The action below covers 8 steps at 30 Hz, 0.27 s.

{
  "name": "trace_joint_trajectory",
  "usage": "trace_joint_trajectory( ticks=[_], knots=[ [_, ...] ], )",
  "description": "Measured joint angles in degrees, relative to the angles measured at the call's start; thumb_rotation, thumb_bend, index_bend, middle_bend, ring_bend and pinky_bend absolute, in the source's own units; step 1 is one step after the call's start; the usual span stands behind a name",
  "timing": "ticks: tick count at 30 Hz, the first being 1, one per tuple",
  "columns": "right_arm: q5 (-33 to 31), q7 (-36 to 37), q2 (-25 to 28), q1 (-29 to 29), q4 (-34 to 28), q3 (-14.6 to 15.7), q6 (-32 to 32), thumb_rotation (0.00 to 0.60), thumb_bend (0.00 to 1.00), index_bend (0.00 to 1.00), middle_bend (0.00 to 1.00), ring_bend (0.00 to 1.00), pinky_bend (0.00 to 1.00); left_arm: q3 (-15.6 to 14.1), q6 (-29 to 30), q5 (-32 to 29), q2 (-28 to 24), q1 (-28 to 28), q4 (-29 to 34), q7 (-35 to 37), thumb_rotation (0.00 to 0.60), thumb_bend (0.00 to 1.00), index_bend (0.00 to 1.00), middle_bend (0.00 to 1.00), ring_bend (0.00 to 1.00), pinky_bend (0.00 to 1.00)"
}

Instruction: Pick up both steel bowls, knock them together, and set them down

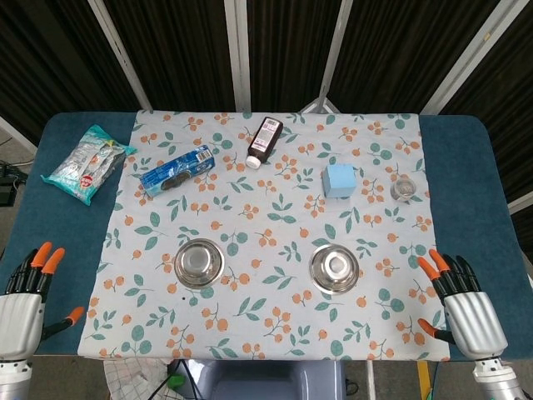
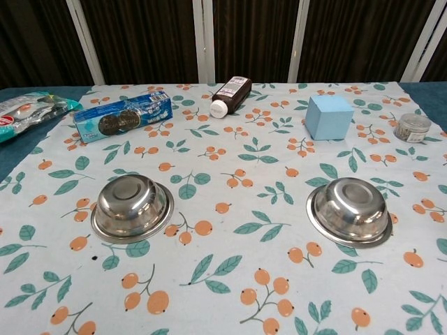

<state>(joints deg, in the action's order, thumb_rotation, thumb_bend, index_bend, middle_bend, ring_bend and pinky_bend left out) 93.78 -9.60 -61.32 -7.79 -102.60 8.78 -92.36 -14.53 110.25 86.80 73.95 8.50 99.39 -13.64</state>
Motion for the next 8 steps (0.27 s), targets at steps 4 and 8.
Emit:
trace_joint_trajectory(
  ticks=[4, 8],
  knots=[
    [-0.39, 0.24, 0.58, 0.67, -0.07, -0.38, 0.05, 0.600, 0.07, 0.13, 0.00, 0.04, 0.00, 1.11, -0.01, 0.89, -0.40, -1.19, -1.66, 0.92, 0.600, 0.00, 0.12, 0.00, 0.00, 0.13],
    [-1.80, -0.18, 0.44, 1.42, 0.10, -1.47, -0.41, 0.600, 0.07, 0.13, 0.00, 0.04, 0.00, 2.26, -0.22, 1.04, -0.50, -2.44, -2.19, 0.83, 0.600, 0.00, 0.12, 0.00, 0.00, 0.13]
  ],
)
